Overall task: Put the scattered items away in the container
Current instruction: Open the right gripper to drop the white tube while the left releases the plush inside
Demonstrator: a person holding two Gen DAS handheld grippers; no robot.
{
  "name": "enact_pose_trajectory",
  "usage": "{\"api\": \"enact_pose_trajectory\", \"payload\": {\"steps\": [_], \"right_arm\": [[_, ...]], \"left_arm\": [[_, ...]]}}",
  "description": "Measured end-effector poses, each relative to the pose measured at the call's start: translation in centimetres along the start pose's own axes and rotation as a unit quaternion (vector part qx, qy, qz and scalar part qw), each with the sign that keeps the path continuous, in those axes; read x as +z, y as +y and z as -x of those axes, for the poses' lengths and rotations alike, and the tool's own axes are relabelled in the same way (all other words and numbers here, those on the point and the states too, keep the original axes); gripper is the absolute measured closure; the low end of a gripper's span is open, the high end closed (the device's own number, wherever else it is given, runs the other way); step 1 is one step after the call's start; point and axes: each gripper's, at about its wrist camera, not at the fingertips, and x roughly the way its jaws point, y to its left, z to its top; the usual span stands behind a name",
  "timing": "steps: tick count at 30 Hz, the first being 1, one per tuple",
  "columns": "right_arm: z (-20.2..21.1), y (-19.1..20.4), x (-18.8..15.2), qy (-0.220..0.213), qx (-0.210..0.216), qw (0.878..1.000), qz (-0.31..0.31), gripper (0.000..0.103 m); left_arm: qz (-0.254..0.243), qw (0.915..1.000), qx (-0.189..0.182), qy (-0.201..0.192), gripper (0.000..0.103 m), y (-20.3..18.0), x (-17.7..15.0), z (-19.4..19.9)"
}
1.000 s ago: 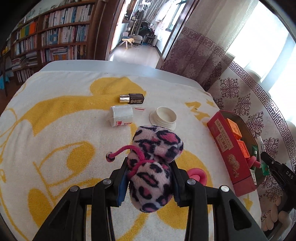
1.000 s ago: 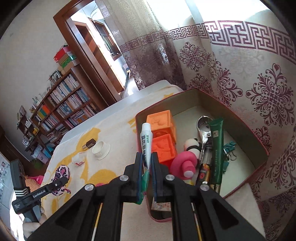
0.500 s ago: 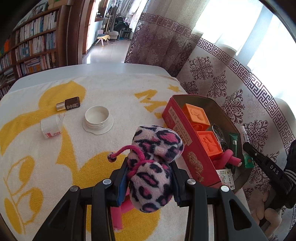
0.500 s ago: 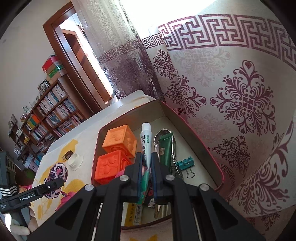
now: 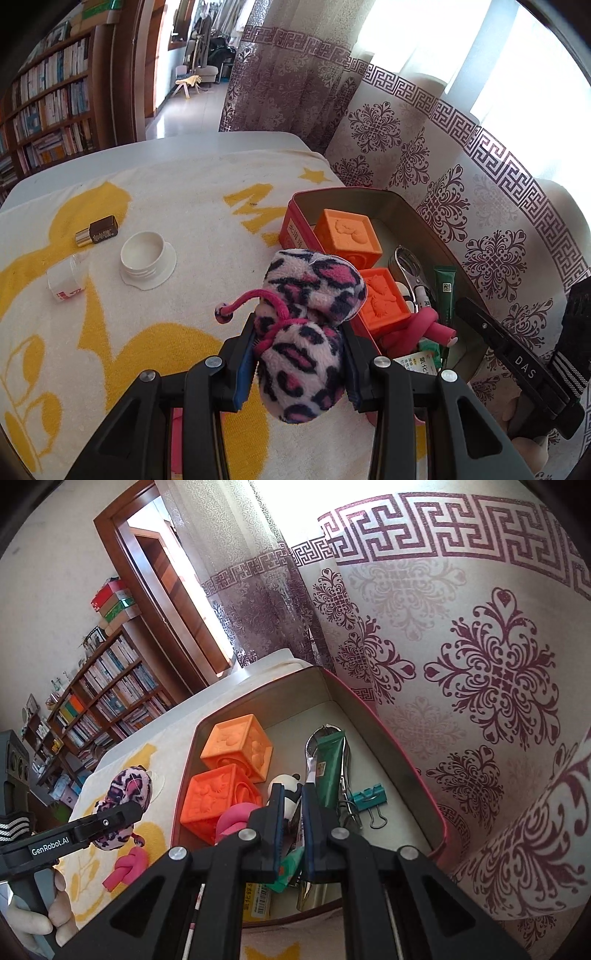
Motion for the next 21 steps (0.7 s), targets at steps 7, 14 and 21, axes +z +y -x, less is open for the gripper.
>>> {"api": "enact_pose_trajectory", "payload": {"steps": [7, 14, 21], "right_arm": [[0.2, 0.6, -0.9, -0.016, -0.026, 0.999, 0.017, 0.092], [0.5, 1.1, -1.6, -0.039, -0.052, 0.997, 0.028, 0.092], [0.7, 0.9, -1.7, -0.051, -0.061, 0.996, 0.028, 0.092]], "left_arm": [[-0.016, 0.9998, -0.012, 0.003, 0.063, -1.9, 1.0, -0.8], [-0.046, 0.9982, -0.036, 0.006, 0.062, -5.4, 3.0, -2.4], [-0.069, 0.9951, -0.071, 0.001, 0.061, -9.0, 4.6, -3.8]]}}
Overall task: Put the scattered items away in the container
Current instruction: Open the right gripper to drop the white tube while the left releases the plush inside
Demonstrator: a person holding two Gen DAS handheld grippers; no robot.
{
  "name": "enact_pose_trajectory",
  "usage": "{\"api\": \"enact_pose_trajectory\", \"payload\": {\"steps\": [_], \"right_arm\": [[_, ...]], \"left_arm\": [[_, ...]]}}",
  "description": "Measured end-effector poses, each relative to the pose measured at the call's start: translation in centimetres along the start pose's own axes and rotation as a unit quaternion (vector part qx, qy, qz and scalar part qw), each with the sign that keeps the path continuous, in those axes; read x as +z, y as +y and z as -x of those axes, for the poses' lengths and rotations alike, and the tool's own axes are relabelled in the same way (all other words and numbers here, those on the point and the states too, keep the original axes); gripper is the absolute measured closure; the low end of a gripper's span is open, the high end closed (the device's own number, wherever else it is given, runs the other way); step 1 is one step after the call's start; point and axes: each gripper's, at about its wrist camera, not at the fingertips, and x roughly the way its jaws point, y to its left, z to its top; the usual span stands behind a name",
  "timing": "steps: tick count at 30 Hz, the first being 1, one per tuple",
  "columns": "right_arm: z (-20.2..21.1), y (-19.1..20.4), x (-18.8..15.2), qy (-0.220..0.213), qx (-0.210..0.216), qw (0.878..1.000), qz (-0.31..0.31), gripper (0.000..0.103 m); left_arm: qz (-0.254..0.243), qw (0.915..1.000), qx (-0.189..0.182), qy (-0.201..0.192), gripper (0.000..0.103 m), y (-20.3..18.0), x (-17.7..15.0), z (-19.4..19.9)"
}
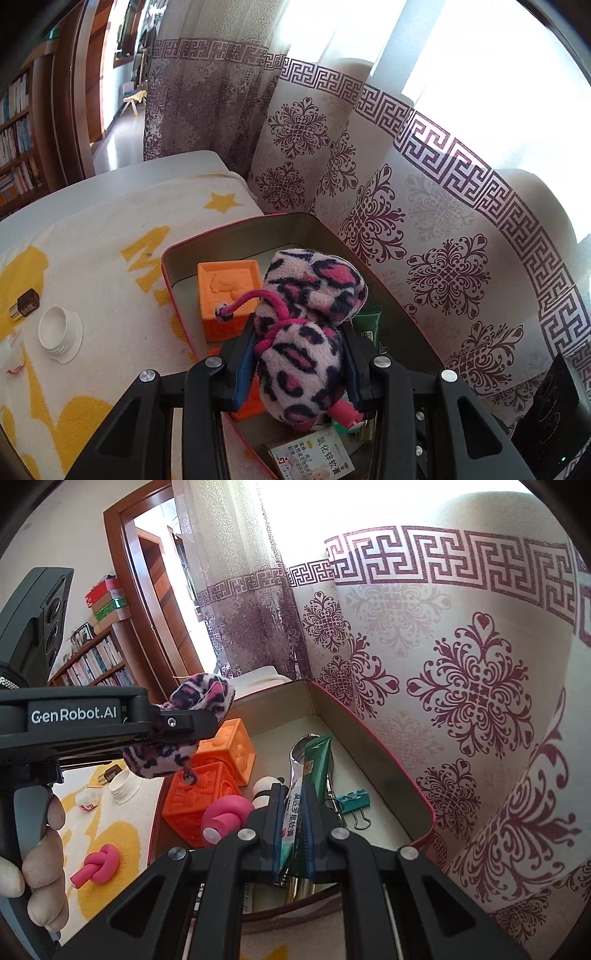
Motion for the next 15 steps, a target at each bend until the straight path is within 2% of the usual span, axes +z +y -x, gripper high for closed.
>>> {"api": "enact_pose_trajectory", "payload": {"steps": [3, 5, 7, 10, 15], "right_arm": [[-0.2, -0.6, 0.1, 0.002, -0.003, 1.0, -0.012, 0.092], [-0.1, -0.9, 0.1, -0.001, -0.003, 1.0, -0.02, 0.085], [0.0, -1.1, 0.2, -0.006, -0.003, 1.0, -0.024, 0.062], [0.7, -0.9, 0.2, -0.025, -0.013, 0.999, -0.017, 0.038], [1.1, -0.3, 0.1, -0.042, -0.026, 0.999, 0.001, 0.033]], "left_arm": [[-0.002, 1.0, -0.004, 0.007, 0.055, -0.6, 0.4, -0.7], [0.0, 0.9999, -0.004, 0.01, 0.04, -0.6, 0.3, -1.0], [0.003, 1.0, 0.0, 0.003, 0.034, -0.2, 0.1, -0.8], [0.009, 0.9999, 0.011, -0.004, 0.034, 0.5, -0.4, -0.4], [0.026, 0.9994, 0.022, -0.005, 0.034, 2.1, -1.4, 0.4]]}}
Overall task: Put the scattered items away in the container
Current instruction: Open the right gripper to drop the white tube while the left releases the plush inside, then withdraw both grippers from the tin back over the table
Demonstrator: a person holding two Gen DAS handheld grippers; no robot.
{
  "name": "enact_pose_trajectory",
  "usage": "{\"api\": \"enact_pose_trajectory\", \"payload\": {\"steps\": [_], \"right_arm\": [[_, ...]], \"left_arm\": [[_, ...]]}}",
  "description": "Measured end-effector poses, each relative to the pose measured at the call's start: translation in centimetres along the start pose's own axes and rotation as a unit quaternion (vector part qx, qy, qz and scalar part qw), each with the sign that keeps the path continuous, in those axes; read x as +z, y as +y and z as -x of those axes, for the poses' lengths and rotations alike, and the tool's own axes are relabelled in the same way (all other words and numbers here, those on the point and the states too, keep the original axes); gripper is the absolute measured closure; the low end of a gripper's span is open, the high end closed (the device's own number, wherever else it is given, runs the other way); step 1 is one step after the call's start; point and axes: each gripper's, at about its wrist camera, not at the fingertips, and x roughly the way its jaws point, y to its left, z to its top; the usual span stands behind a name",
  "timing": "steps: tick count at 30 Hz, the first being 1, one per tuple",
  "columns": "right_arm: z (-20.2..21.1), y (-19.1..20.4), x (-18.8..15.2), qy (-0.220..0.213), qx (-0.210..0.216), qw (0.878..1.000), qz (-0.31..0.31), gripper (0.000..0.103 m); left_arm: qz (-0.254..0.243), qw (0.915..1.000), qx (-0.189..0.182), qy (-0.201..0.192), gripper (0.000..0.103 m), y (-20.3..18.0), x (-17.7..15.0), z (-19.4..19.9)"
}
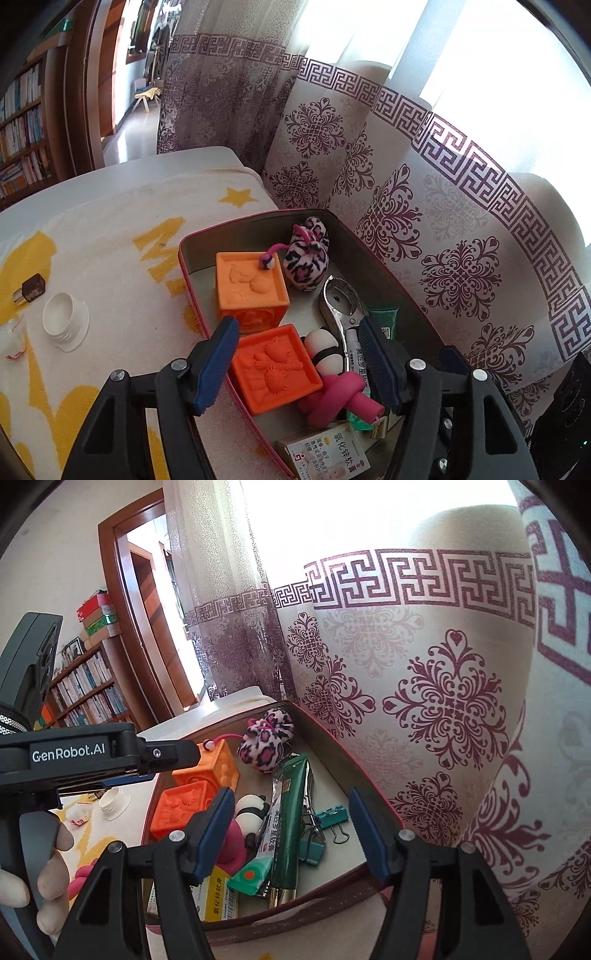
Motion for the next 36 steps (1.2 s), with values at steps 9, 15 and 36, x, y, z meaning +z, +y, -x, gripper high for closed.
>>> {"api": "enact_pose_trajectory", "payload": {"steps": [9, 15, 36], "right_arm": [[-0.1, -0.2, -0.1, -0.001, -0.013, 1.0, -0.002, 0.028], [-0.1, -0.1, -0.2, -0.003, -0.023, 1.0, 0.002, 0.026], [2.5, 3.5, 0.2, -0.025, -0.006, 1.0, 0.005, 0.023]], "left_arm": [[0.014, 0.9997, 0.021, -0.005, 0.034, 2.3, -1.5, 1.7], [0.042, 0.9986, 0.033, -0.002, 0.034, 5.2, -2.9, 2.7], [0.181, 0.9754, 0.125, -0.015, 0.034, 21.1, -9.4, 8.8]]}}
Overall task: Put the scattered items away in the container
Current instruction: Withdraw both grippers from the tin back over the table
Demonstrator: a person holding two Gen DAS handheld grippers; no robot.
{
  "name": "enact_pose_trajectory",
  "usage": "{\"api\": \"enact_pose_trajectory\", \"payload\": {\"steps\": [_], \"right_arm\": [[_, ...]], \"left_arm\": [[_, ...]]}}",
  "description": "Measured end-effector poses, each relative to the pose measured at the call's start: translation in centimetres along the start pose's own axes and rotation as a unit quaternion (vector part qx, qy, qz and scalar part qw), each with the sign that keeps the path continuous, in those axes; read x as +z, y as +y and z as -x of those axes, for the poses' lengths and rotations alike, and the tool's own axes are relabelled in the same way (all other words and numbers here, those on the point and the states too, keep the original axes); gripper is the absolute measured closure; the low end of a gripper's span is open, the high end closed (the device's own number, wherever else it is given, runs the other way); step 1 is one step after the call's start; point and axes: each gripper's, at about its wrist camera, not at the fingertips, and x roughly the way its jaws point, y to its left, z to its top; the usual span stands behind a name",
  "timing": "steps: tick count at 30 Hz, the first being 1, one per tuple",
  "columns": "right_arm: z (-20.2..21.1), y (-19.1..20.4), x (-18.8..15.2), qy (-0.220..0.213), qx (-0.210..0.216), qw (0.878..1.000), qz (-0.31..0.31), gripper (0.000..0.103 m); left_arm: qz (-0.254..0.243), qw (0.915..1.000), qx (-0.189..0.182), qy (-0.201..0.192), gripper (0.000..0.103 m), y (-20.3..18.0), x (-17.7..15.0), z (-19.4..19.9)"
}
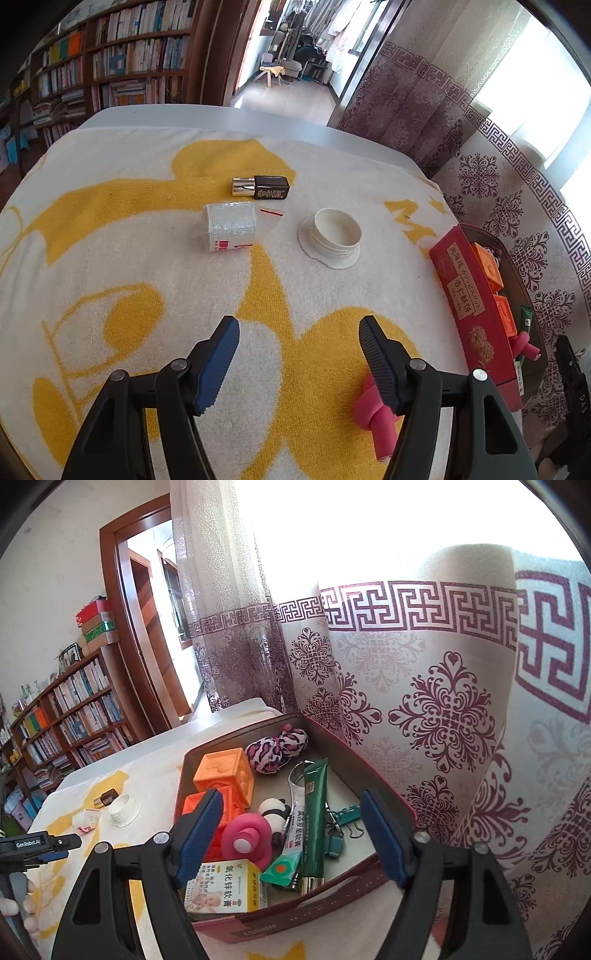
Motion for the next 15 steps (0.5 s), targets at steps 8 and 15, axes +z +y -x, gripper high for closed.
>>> {"api": "enact_pose_trajectory", "payload": {"steps": [8, 15], "right_arm": [[0.5, 7.0, 0.0, 0.02, 0.086, 0.995, 0.05, 0.021], [-1.8, 13.1, -2.7, 0.07, 0.138, 0.983, 0.102, 0.02]], "left_arm": [[0.027, 0.9996, 0.005, 0.004, 0.034, 3.5, -0.4, 0.1], [0.032, 0.9994, 0.013, 0.008, 0.034, 5.0, -0.4, -0.2]]}}
